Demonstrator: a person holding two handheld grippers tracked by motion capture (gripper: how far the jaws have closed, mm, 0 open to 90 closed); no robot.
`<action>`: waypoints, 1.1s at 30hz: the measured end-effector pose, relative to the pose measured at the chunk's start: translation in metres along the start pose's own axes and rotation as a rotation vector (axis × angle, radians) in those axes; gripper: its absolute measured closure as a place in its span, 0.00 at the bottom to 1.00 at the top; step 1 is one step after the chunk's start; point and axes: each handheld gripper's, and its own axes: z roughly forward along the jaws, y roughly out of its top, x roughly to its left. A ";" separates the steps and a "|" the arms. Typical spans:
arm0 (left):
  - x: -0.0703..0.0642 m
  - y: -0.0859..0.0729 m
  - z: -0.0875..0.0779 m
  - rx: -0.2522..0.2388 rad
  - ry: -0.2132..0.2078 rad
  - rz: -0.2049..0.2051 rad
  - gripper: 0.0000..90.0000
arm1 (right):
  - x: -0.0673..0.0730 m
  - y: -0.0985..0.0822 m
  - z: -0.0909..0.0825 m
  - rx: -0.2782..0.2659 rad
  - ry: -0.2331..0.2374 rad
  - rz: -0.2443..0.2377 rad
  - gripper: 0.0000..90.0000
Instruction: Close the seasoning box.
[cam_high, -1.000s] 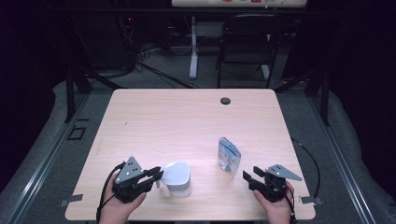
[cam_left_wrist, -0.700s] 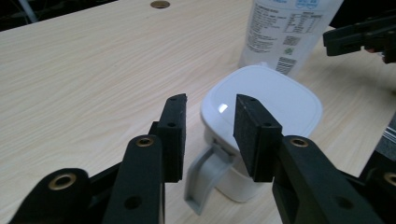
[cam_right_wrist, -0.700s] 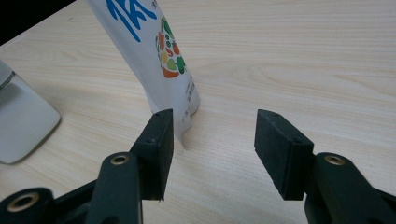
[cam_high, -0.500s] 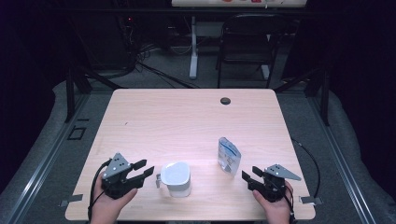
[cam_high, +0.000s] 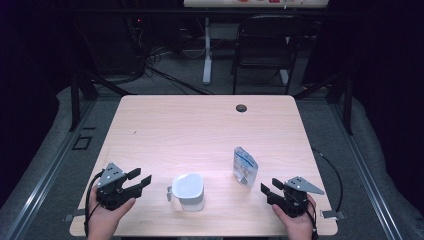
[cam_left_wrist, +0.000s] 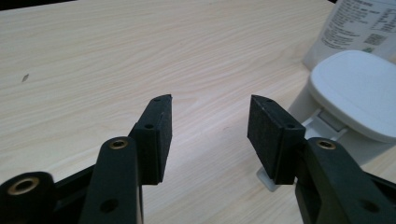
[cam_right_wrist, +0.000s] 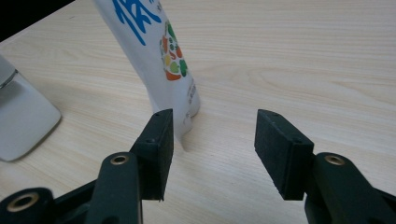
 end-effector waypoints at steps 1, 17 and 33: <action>0.002 -0.001 0.001 0.001 0.005 -0.007 0.55 | -0.001 0.000 -0.002 -0.004 -0.011 -0.001 0.53; 0.030 -0.025 0.019 0.073 0.063 -0.039 0.51 | -0.028 0.014 -0.018 0.012 -0.079 0.059 0.49; 0.028 -0.054 -0.012 0.072 0.018 -0.015 0.46 | -0.034 -0.002 -0.023 0.044 -0.095 -0.013 0.46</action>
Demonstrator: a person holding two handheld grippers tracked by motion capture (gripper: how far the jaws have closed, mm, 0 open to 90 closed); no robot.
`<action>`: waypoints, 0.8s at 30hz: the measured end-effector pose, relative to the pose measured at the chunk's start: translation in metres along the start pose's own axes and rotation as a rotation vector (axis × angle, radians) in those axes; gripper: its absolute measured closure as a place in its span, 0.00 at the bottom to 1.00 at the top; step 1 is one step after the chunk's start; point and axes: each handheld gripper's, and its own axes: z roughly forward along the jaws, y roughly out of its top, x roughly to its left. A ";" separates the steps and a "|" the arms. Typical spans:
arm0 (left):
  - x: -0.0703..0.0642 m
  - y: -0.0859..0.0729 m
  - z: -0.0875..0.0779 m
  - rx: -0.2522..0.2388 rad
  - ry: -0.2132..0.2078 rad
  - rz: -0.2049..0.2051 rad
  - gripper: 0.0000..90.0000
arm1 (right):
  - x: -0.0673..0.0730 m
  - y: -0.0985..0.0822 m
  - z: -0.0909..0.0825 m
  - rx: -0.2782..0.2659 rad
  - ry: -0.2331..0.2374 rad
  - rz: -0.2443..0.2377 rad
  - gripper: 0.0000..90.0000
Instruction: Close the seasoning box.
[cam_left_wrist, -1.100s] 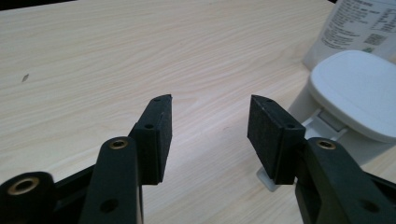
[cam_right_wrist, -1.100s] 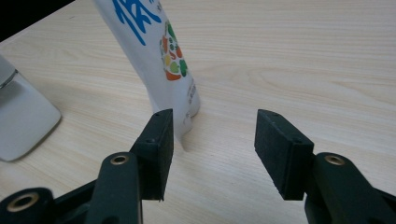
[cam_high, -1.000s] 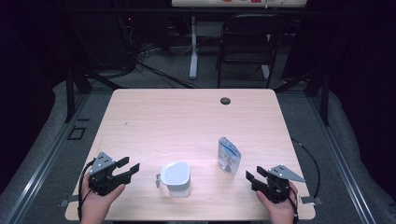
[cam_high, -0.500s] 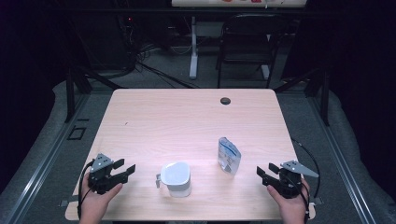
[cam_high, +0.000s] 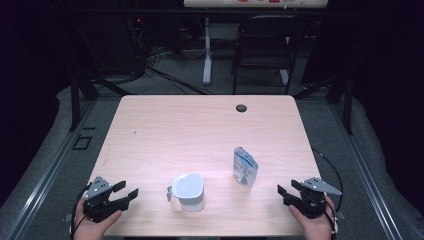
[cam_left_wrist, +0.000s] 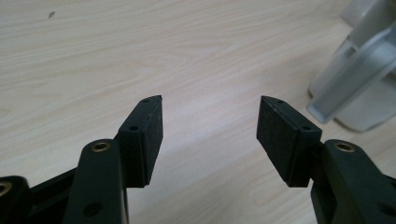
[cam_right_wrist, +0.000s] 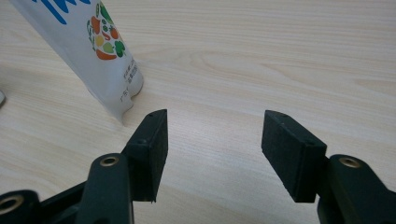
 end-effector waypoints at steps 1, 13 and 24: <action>0.000 -0.003 -0.001 -0.004 -0.002 -0.007 0.46 | 0.000 -0.002 0.000 -0.002 -0.005 0.004 0.46; 0.003 -0.025 0.008 -0.024 0.027 0.035 0.45 | 0.013 -0.010 0.005 -0.010 0.009 -0.033 0.46; 0.008 -0.030 0.000 -0.035 0.033 0.016 0.42 | 0.018 -0.015 0.008 -0.004 0.008 -0.056 0.46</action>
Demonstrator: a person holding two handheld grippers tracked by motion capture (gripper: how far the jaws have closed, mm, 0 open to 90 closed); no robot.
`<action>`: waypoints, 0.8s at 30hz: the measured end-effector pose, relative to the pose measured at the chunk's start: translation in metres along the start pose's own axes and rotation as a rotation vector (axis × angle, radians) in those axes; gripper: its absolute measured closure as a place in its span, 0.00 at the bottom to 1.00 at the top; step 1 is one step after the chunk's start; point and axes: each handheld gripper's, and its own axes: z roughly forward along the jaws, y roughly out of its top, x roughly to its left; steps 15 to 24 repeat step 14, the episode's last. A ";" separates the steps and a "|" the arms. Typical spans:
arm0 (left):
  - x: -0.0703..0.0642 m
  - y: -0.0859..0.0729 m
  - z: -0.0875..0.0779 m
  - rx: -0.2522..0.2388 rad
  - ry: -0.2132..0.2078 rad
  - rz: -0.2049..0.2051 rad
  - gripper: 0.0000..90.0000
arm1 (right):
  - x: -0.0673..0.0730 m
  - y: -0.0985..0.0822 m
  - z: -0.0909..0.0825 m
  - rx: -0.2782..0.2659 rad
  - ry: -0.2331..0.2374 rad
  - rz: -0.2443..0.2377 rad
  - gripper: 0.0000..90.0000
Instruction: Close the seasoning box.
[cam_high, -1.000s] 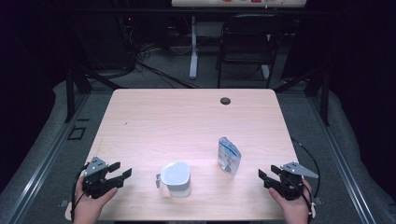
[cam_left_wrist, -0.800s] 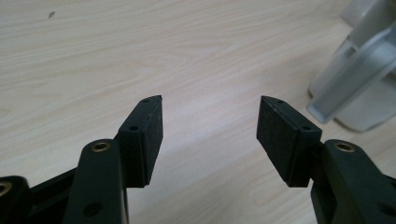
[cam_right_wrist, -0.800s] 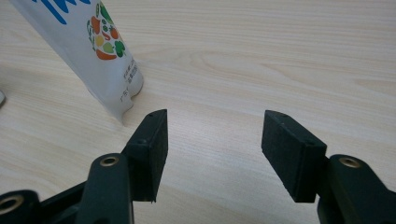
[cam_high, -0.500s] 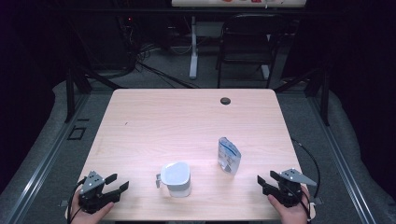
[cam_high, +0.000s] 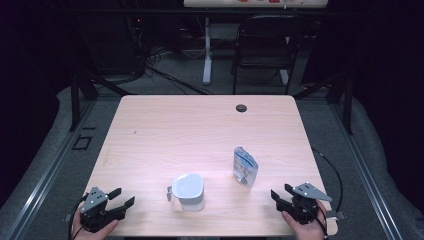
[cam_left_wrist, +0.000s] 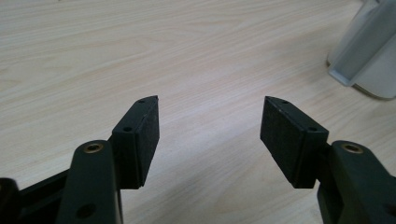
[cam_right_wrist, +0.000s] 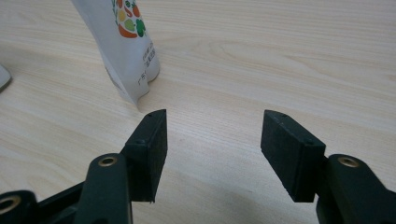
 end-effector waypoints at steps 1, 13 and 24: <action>0.000 0.000 0.000 -0.015 -0.004 -0.012 0.42 | 0.001 0.000 0.001 -0.005 0.006 0.000 0.46; 0.005 0.004 -0.004 -0.069 -0.029 -0.054 0.43 | 0.000 0.000 0.001 -0.040 -0.017 -0.049 0.45; 0.005 0.005 -0.004 -0.070 -0.028 -0.046 0.43 | -0.001 0.001 0.001 -0.051 -0.016 -0.051 0.45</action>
